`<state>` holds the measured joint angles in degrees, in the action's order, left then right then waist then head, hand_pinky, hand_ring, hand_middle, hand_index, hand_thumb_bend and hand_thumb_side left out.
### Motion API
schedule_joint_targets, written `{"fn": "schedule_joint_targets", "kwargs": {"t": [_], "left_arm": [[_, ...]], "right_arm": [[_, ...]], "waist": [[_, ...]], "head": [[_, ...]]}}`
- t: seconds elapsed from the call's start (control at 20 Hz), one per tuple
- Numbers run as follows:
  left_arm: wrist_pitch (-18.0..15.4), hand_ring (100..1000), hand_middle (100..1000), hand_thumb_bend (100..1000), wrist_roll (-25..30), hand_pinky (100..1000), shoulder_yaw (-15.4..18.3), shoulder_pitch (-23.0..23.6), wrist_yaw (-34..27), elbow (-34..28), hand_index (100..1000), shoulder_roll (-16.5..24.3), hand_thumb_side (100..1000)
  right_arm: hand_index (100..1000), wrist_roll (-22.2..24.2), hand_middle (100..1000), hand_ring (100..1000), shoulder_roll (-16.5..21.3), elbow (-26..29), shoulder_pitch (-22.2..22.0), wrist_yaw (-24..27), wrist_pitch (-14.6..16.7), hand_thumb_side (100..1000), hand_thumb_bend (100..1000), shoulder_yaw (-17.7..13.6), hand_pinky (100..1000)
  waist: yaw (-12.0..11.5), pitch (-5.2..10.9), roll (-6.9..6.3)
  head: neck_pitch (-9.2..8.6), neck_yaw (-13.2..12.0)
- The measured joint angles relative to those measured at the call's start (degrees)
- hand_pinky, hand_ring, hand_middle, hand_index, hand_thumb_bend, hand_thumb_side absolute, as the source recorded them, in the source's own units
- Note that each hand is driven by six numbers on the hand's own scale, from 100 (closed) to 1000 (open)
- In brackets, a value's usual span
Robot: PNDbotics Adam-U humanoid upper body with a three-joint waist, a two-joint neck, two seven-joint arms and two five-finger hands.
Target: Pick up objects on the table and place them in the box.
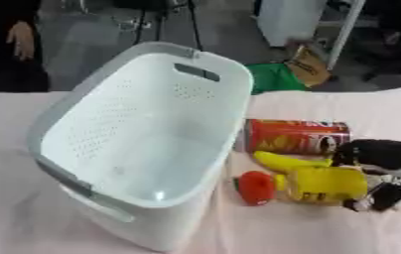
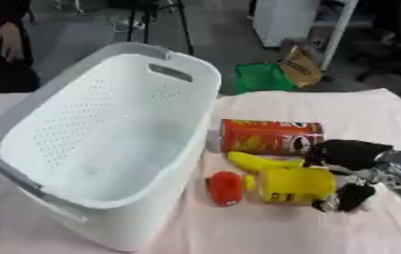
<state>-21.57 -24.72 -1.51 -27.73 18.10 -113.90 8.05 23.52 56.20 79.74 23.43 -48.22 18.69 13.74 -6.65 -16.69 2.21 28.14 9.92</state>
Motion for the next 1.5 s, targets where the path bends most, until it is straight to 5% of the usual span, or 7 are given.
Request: {"fn": "schedule_joint_targets", "kwargs": {"t": [1.5], "left_arm": [[0.0, 945, 1000, 222, 0.0, 903, 0.0, 0.0, 0.0, 0.0, 1000, 0.0, 1000]], "right_arm": [[473, -2.2, 810, 1000, 6.1, 8.6, -4.9, 8.7, -3.4, 587, 100, -3.7, 1000]], "waist": [[1.0, 0.43, -0.04]], "head": [[-0.08, -1.4]]}}
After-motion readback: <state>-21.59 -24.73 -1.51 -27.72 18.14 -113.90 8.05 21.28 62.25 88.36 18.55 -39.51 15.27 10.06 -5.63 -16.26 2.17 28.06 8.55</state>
